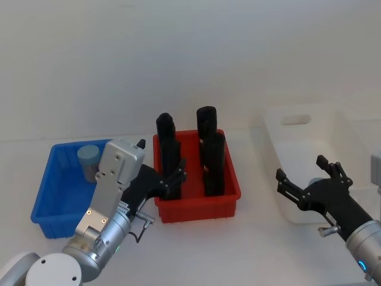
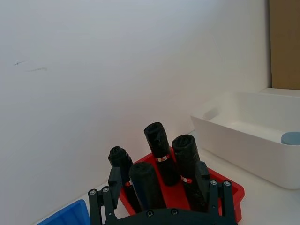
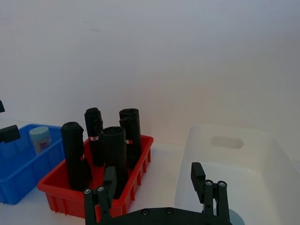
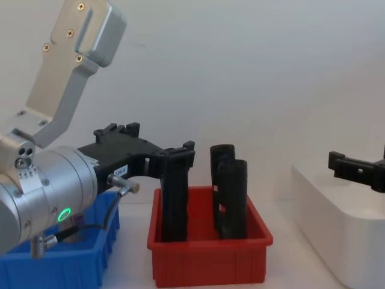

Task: Pick the cotton swabs from the blue box and place them into the white box.

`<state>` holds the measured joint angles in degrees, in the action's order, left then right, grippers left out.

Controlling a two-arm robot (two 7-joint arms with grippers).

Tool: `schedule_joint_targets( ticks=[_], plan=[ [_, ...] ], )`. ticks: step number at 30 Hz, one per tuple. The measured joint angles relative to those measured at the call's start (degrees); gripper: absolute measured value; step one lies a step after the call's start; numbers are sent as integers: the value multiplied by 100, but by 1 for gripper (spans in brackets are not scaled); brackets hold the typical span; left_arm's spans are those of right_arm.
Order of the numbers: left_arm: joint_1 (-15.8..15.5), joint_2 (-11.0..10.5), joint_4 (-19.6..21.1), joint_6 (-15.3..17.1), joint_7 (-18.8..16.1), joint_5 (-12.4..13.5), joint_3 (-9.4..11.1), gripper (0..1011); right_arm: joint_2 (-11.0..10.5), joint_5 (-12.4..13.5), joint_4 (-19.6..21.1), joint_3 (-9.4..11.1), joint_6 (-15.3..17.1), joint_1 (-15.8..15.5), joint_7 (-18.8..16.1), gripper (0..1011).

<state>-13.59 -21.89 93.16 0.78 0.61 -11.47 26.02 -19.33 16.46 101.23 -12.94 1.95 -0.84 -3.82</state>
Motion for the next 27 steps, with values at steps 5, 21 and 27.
schedule_joint_targets(
  ticks=[5, 21, 27],
  plan=[
    [0, 0, 2, 0, 0, -1, 0, 1004, 0, 0, -1, 0, 0, 0, 0, 1002],
    [0, 0, 2, 2, 2, -1, 0, 1004, 0, 1, -1, 0, 0, 0, 0, 1002],
    [0, 0, 2, 2, 1, -1, 0, 1004, 0, 1, -1, 0, 0, 0, 0, 1002]
  ],
)
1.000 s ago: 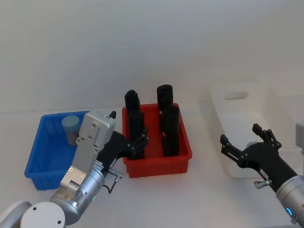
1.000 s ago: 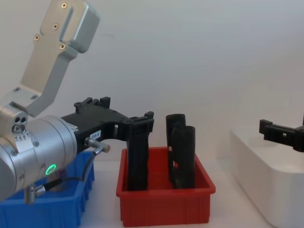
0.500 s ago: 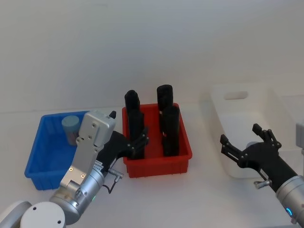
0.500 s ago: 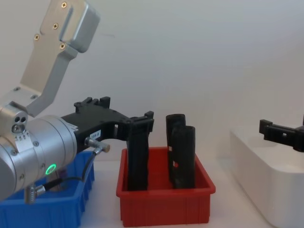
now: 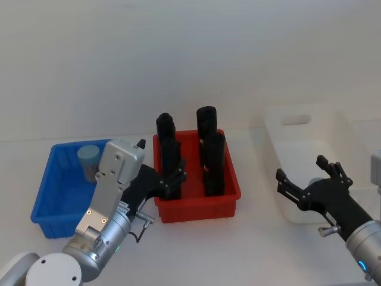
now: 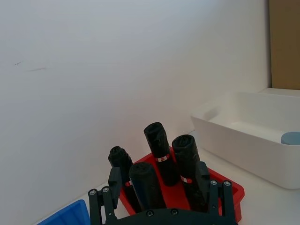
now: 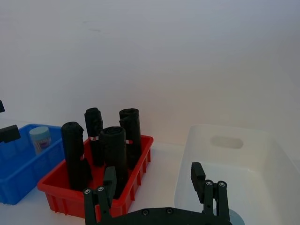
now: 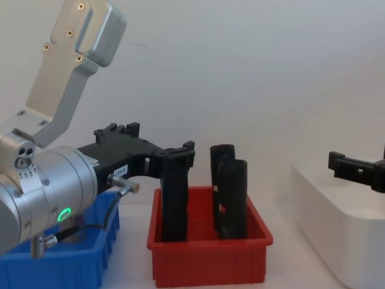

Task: Pick the cotton swabs from the blue box and place them into the white box.

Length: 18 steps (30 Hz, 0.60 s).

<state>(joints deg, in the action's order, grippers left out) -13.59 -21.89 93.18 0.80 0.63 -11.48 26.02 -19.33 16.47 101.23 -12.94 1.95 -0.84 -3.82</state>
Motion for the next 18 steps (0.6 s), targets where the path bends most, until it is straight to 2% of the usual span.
schedule_joint_targets(
  ticks=[9, 18],
  plan=[
    [0, 0, 0, 0, 0, 0, 0, 1004, 0, 0, -13, 1, 0, 8, -16, 1002],
    [0, 0, 0, 0, 0, 0, 1, 1004, 14, -3, -279, 42, -11, 221, -334, 1002]
  ],
)
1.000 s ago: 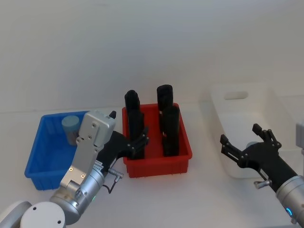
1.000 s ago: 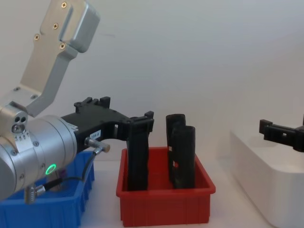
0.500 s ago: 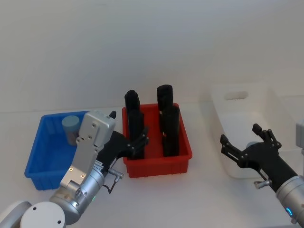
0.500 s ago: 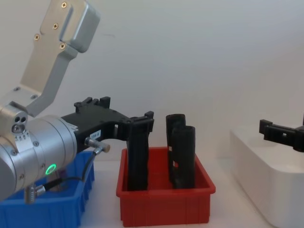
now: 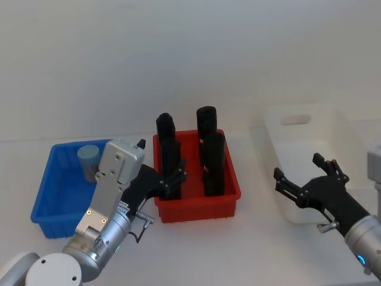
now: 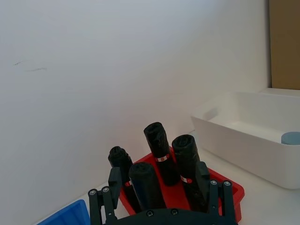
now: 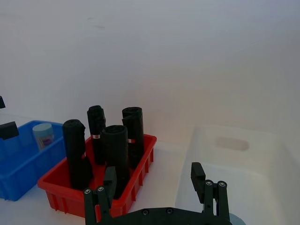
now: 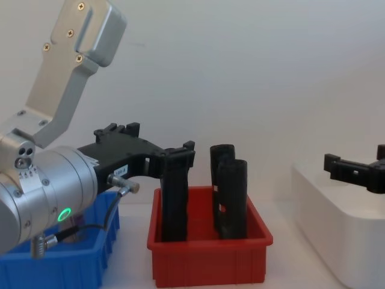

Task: Pick the cotton swabs from the blue box and place them into the white box.

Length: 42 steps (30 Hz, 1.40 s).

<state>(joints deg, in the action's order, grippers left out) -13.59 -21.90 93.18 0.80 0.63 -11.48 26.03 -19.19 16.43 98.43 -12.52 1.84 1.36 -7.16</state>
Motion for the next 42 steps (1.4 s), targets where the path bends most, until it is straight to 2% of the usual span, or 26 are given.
schedule_joint_targets(
  ticks=[9, 23, 34, 42],
  plan=[
    [0, 0, 0, 0, 0, 0, 0, 1004, 112, -59, -468, -3, -41, 378, -458, 1002],
    [0, 0, 0, 0, 0, 0, 0, 1004, 544, -378, -1706, -169, -217, 1350, -1272, 1002],
    [0, 0, 0, 0, -1, 0, 0, 1004, 870, -600, -2686, -289, -409, 2072, -1649, 1002],
    [0, 0, 0, 0, -1, 0, 0, 1004, 1057, -677, -3242, -360, -543, 2482, -1890, 1002]
  ],
)
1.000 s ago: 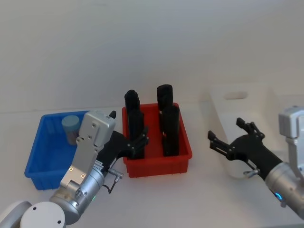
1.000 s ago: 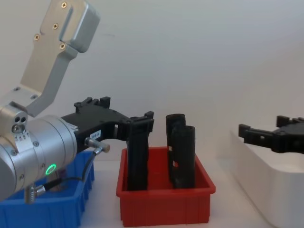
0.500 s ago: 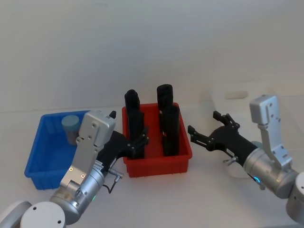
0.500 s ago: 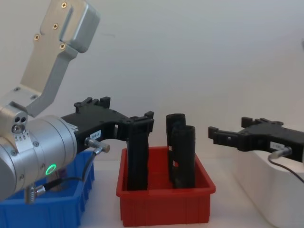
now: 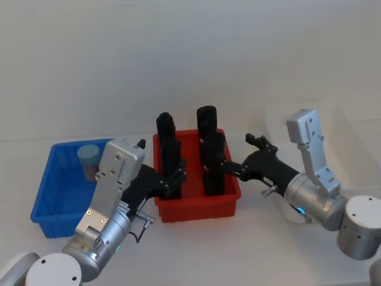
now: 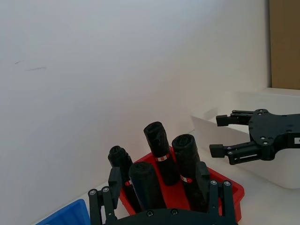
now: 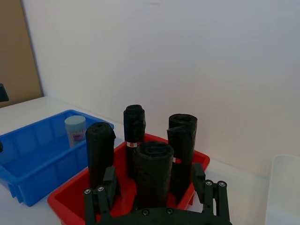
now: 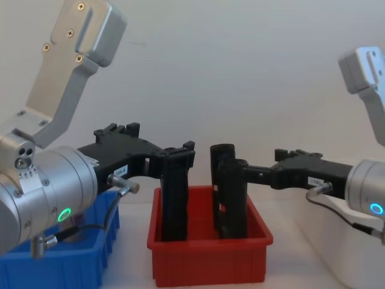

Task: Pick the cotton swabs from the blue box and place them into the white box.

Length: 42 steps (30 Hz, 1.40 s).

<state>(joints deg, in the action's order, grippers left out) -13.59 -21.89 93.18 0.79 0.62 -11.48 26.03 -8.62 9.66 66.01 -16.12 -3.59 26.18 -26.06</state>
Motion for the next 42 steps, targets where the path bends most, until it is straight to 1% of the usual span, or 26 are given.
schedule_joint_targets(
  ticks=[1, 4, 11, 33, 41, 42],
  plan=[
    [0, 0, 0, 0, 0, 0, 0, 1004, 30, -5, -135, -10, -25, 65, -40, 1002],
    [0, 0, 0, 0, 0, 0, 0, 1004, 92, -14, -343, -32, -74, 199, -117, 1001],
    [0, 0, 0, 0, 0, 0, 0, 1004, 212, -27, -755, -77, -171, 456, -212, 1002],
    [0, 0, 0, 0, 0, 0, 0, 1004, 446, -132, -1768, -152, -437, 1003, -131, 1002],
    [0, 0, 0, 0, 0, 0, 0, 1004, 559, -126, -2304, -186, -606, 1266, -215, 1002],
    [0, 0, 0, 0, 0, 0, 0, 1004, 580, -115, -2400, -191, -641, 1316, -238, 989]
  ],
)
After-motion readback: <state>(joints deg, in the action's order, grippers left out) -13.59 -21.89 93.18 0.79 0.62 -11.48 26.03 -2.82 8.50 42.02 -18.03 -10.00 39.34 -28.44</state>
